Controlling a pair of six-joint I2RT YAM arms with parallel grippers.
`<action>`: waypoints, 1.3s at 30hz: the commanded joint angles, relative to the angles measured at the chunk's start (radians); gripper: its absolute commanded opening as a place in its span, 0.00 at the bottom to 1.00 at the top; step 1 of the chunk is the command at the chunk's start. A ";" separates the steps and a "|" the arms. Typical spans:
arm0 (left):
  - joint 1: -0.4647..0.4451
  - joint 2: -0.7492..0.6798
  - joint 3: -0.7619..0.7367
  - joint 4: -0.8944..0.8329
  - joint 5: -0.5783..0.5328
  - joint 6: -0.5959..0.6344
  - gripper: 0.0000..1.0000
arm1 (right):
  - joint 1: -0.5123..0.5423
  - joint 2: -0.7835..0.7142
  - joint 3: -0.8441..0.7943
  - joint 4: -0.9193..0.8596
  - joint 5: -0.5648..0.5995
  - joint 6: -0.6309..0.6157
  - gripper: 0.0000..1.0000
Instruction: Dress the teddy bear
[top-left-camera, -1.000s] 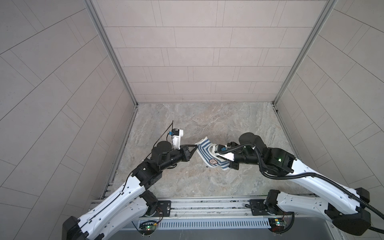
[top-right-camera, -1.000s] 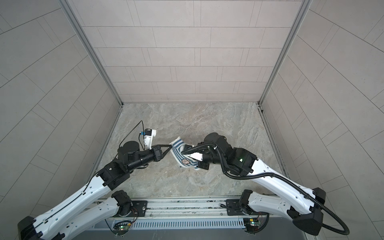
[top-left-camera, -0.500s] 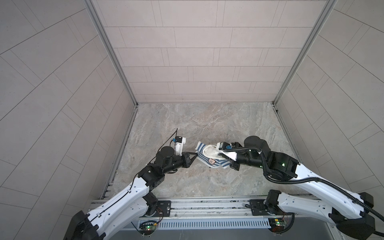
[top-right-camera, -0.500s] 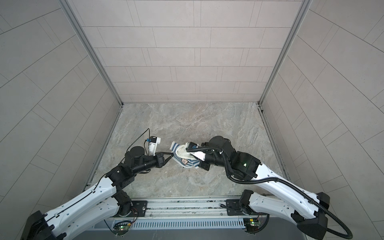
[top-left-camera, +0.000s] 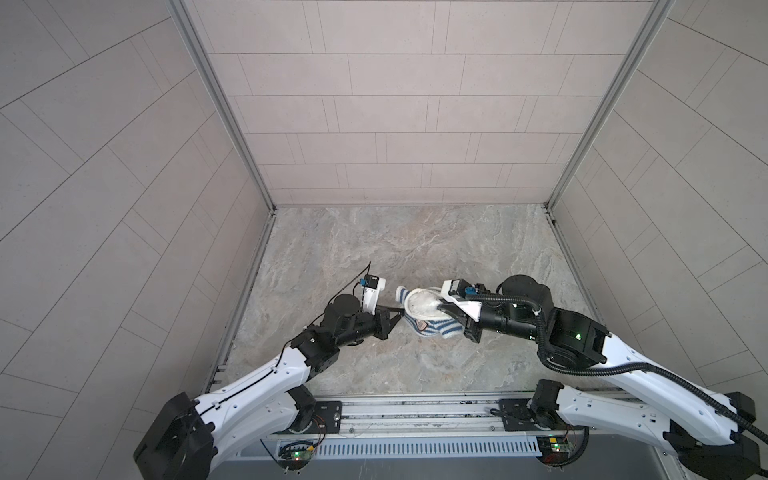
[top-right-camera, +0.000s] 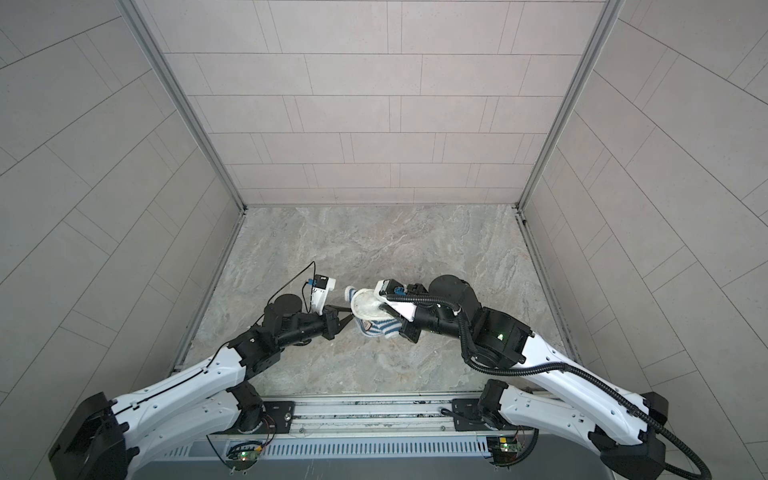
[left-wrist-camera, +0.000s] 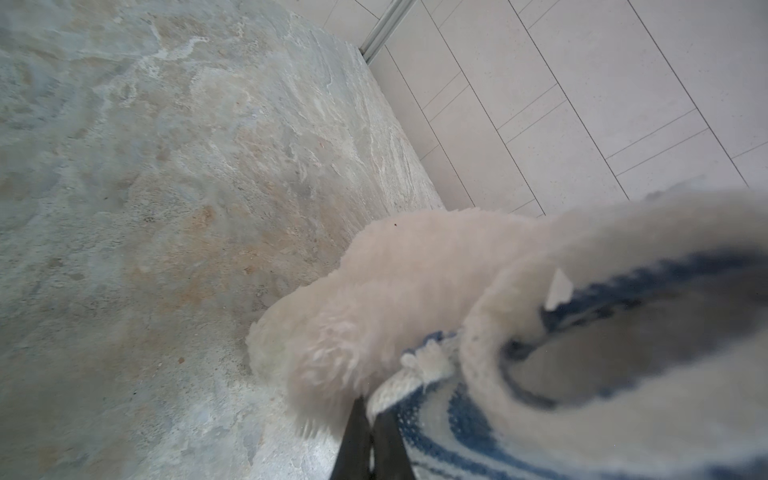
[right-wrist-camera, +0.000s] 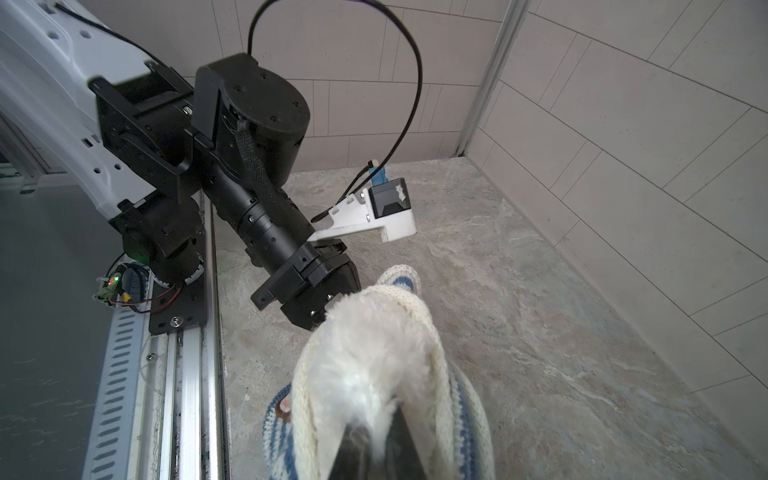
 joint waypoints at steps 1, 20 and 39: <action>-0.103 -0.051 -0.017 0.016 -0.065 0.088 0.00 | 0.016 -0.039 0.032 0.175 -0.039 0.001 0.00; -0.109 -0.052 -0.096 -0.018 -0.226 0.092 0.00 | 0.022 -0.132 0.053 0.205 -0.004 -0.002 0.00; -0.241 -0.406 0.016 -0.289 -0.289 0.311 0.30 | 0.029 -0.014 0.192 -0.137 -0.042 -0.129 0.00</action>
